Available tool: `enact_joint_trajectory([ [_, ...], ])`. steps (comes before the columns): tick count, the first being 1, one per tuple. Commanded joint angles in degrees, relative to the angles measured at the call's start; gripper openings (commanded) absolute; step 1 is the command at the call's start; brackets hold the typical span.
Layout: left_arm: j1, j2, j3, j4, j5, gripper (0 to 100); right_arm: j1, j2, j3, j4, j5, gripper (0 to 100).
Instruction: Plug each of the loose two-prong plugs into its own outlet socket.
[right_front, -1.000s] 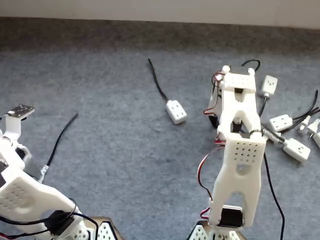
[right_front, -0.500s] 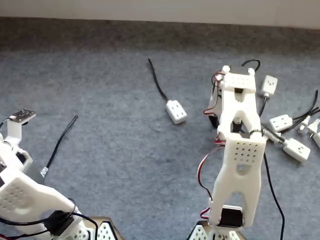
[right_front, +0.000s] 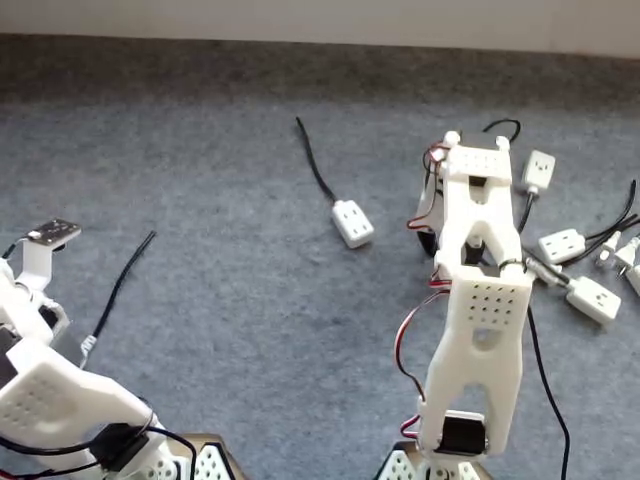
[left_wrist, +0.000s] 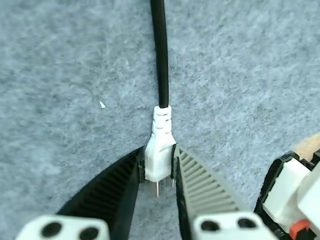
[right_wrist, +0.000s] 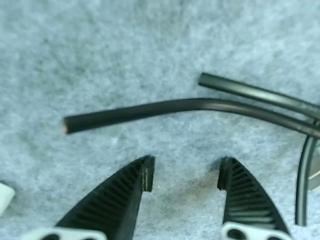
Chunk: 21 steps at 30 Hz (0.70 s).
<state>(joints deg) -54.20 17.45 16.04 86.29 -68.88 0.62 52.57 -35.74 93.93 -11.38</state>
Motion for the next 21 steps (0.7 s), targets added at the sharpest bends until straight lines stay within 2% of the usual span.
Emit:
enact_joint_trajectory([
  [1, 1.1, -0.2, 1.0, -0.1, -0.4, 3, -2.2, 0.7, 0.3, -0.7, 1.3, 22.1],
  [14, 1.3, -0.2, 1.1, 3.4, -0.4, 3, -2.2, 0.7, 0.3, -0.7, 1.3, 22.1],
  [21, 0.8, -0.3, 1.2, 3.5, -0.4, 8, -2.1, 0.7, 0.3, -0.7, 1.3, 22.1],
])
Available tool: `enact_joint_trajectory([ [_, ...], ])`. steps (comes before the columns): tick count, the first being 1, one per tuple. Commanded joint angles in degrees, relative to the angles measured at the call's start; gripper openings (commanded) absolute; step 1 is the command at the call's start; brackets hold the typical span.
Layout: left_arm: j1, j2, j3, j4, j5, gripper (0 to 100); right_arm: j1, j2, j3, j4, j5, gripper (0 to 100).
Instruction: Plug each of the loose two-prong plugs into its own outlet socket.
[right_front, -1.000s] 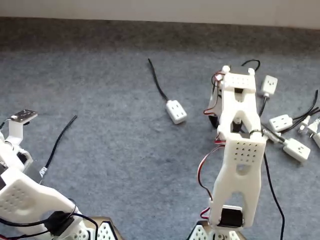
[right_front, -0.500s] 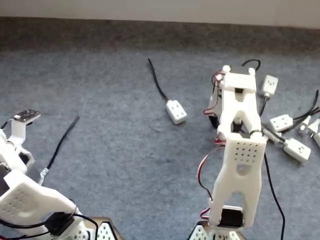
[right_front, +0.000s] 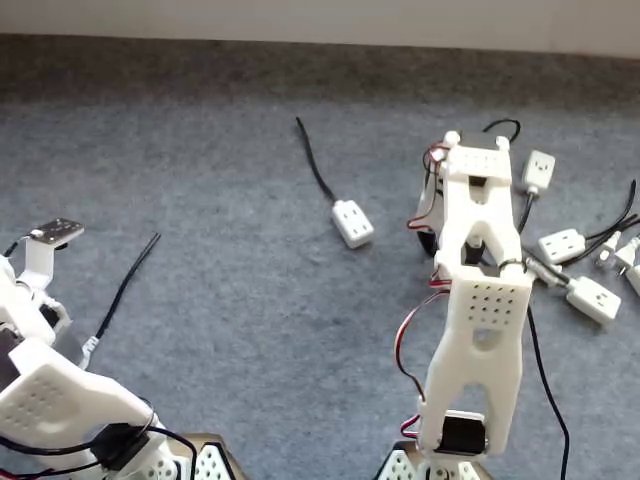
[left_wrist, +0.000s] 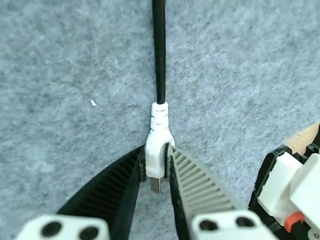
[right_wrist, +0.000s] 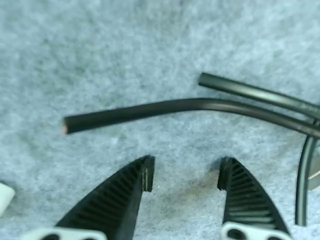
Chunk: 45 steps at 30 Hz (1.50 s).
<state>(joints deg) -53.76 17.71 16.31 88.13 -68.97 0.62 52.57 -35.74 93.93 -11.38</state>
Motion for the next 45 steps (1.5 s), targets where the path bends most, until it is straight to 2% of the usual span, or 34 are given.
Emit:
enact_joint_trajectory([
  [1, 0.4, -0.6, 0.9, 1.7, -0.4, 8, -2.1, 0.7, 0.3, -0.7, 1.3, 22.1],
  [12, 0.9, -0.6, 0.9, 4.2, -0.4, 9, -2.1, 0.7, 0.3, -0.7, 1.3, 22.1],
  [23, 1.1, 0.0, 1.0, 2.4, -0.4, 8, -2.1, 0.7, 0.3, -0.7, 1.3, 22.1],
  [27, 4.3, 0.0, 0.8, -1.3, 0.3, 7, -2.1, 0.7, 0.3, -0.7, 1.3, 22.1],
  [30, 9.1, -0.6, 0.4, -5.3, 5.0, 1, -2.1, 0.7, 0.3, -0.7, 1.3, 22.1],
  [36, 18.3, 0.0, -2.0, -12.6, 17.9, 1, -2.1, 0.7, 0.3, -0.7, 1.3, 22.1],
  [41, 21.1, -0.5, -6.7, -12.6, 23.6, 1, -2.1, 0.7, 0.3, -0.9, 1.3, 22.1],
  [45, 20.8, 0.0, -7.9, -12.6, 24.0, 1, -2.1, 0.7, 0.3, -0.9, 1.3, 22.1],
])
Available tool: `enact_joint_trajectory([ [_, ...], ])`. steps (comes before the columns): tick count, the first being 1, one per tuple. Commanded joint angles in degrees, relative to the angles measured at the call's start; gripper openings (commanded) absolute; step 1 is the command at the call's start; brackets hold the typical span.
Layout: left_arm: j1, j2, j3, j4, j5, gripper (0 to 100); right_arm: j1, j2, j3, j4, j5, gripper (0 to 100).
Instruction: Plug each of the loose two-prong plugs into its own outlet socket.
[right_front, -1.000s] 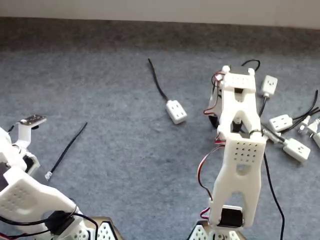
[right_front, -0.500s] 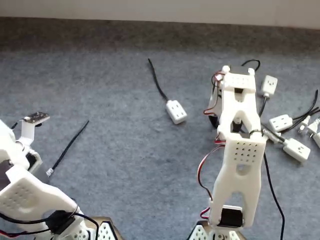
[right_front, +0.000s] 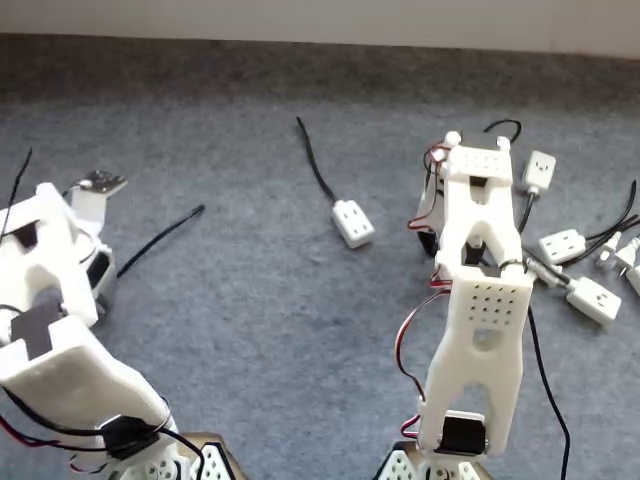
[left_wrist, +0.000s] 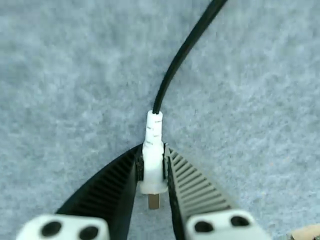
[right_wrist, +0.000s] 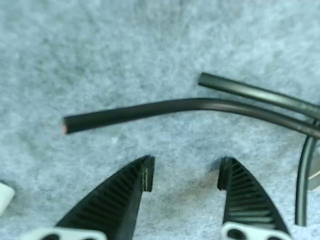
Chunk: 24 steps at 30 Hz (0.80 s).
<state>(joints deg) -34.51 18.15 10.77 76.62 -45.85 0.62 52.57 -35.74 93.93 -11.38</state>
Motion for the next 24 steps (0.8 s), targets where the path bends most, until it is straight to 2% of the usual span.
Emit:
enact_joint_trajectory([
  [1, 1.5, -0.4, -2.0, -1.1, 0.8, 1, -2.1, 0.7, 0.3, -0.9, 1.3, 22.1],
  [7, 2.2, -1.0, -2.7, -1.4, 3.0, 1, -2.1, 0.7, 0.3, -0.9, 1.3, 22.1],
  [12, 7.3, -1.0, -13.1, -1.0, 23.0, 1, -2.2, 0.7, 0.3, -0.9, 1.3, 22.1],
  [18, 20.5, -1.1, -22.6, 4.1, 37.8, 1, -2.2, 0.7, 0.3, -1.1, 1.3, 22.1],
  [24, 31.3, -1.1, -37.7, 8.2, 51.4, 1, -2.2, 0.7, 0.3, -1.2, 1.3, 22.1],
])
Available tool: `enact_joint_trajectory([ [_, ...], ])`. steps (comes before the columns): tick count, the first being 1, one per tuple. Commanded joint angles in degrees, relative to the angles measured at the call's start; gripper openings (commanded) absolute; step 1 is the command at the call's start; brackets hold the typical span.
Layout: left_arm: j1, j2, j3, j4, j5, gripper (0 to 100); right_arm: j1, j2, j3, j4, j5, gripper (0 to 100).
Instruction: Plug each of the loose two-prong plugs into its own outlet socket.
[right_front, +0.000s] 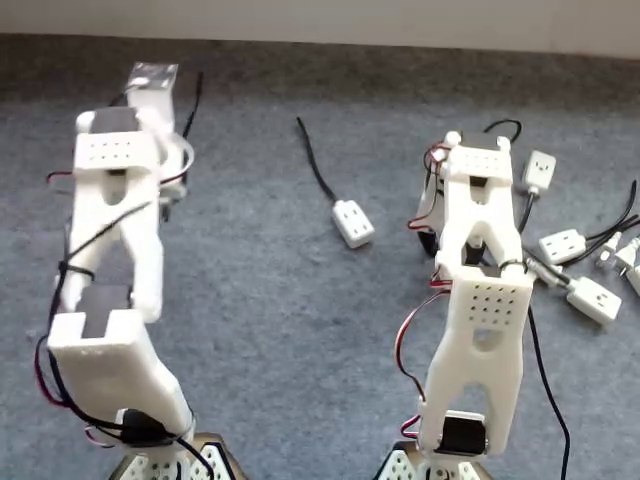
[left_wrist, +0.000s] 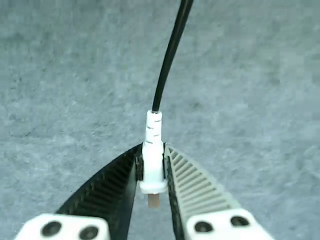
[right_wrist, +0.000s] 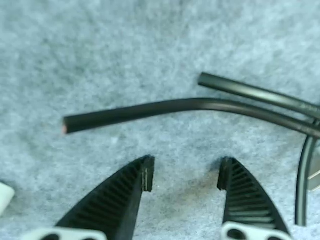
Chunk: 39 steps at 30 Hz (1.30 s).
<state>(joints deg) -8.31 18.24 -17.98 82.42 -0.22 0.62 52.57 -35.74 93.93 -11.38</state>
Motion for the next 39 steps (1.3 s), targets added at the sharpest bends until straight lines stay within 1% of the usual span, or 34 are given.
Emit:
enact_joint_trajectory([
  [1, 6.5, -1.2, -12.2, 3.3, 8.0, 1, -2.2, 0.7, 0.3, -1.3, 1.3, 22.1],
  [7, 12.6, -1.2, -35.4, 8.5, 20.2, 1, -2.2, 0.7, 0.3, -1.3, 1.3, 22.1],
  [13, 16.5, -1.0, -57.0, 12.9, 29.3, 1, -2.3, 0.7, 0.3, -1.3, 1.3, 22.1],
  [18, 16.2, -0.4, -68.5, 18.1, 41.9, 1, -2.4, 0.7, 0.3, -1.3, 1.3, 22.1],
  [21, 16.0, -0.8, -70.5, 18.9, 45.7, 1, -2.4, 0.7, 0.2, -1.3, 1.3, 22.1],
  [23, 16.0, -1.0, -72.3, 18.8, 45.8, 1, -2.4, 0.7, 0.2, -1.3, 1.3, 22.1],
  [25, 16.4, -1.1, -76.9, 18.9, 43.0, 1, -2.4, 0.7, 0.2, -1.3, 1.3, 22.1],
  [27, 16.5, -2.5, -77.7, 18.9, 36.3, 1, -2.4, 0.7, 0.2, -1.3, 1.2, 22.1],
  [30, 15.7, -8.6, -74.1, 19.3, 28.0, 1, -2.4, 0.7, 0.2, -1.3, 1.1, 22.1],
  [33, 11.4, -16.4, -67.3, 19.3, 25.5, 1, -2.4, 0.7, 0.2, -1.3, 1.0, 22.1],
  [34, 10.9, -19.6, -64.6, 19.3, 24.7, 1, -2.4, 0.7, 0.2, -1.3, 1.0, 22.1],
  [37, 10.9, -30.8, -52.4, 19.3, 19.9, 1, -2.4, 0.7, 0.2, -1.3, 1.0, 22.1],
  [39, 12.6, -39.0, -40.0, 19.1, 17.9, 1, -2.4, 0.7, 0.2, -1.3, 1.0, 22.1],
])
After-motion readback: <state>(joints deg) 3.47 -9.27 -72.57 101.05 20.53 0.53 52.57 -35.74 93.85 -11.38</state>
